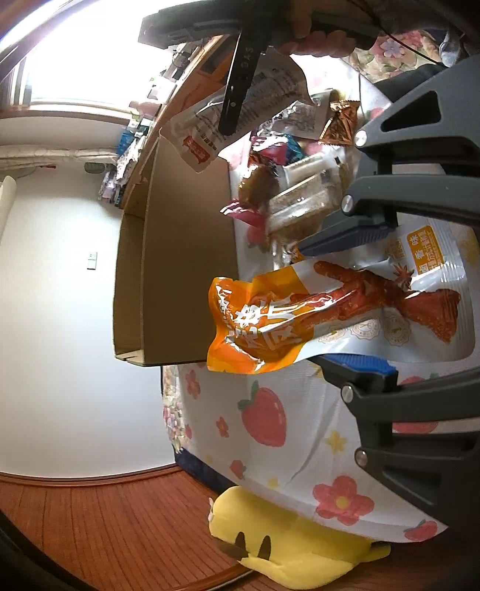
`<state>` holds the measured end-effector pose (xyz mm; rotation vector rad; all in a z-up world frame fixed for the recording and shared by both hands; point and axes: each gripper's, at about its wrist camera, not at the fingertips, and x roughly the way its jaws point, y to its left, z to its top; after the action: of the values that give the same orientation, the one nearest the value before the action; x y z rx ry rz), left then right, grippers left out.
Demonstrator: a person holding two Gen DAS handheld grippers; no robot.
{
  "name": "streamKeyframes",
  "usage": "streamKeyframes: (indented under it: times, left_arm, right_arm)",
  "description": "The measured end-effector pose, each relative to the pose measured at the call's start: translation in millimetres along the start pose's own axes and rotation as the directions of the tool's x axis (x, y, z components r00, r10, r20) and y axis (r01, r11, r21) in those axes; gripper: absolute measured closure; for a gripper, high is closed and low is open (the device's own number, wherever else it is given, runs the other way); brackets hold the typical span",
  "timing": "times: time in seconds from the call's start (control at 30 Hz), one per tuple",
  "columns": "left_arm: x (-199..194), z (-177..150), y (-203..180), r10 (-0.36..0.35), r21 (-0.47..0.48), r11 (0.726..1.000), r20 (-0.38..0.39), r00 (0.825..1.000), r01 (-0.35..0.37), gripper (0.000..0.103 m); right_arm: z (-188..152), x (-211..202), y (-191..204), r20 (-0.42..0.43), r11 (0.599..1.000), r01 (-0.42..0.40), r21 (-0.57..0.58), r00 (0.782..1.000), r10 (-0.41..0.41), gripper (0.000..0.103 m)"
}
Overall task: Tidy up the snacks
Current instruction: 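Carry both packs over the cardboard box and open both tools to drop them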
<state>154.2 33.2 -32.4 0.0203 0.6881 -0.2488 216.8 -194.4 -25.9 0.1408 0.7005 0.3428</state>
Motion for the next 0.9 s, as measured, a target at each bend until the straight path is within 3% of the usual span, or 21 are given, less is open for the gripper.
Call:
streamKeyframes:
  times: [0.5, 0.9]
  left_arm:
    - [-11.2, 36.1, -15.3, -0.014, 0.024, 1.000, 0.088, 0.996, 0.012, 0.056]
    - [5.7, 116.1, -16.1, -0.049, 0.059, 0.998, 0.181, 0.982, 0.038, 0.056]
  right_arm:
    - [25.5, -33.1, 7.3, 0.080, 0.998, -0.014, -0.068, 0.997, 0.019, 0.081]
    - [97.6, -30.7, 9.3, 0.154, 0.985, -0.021, -0.172, 0.987, 0.048, 0.081]
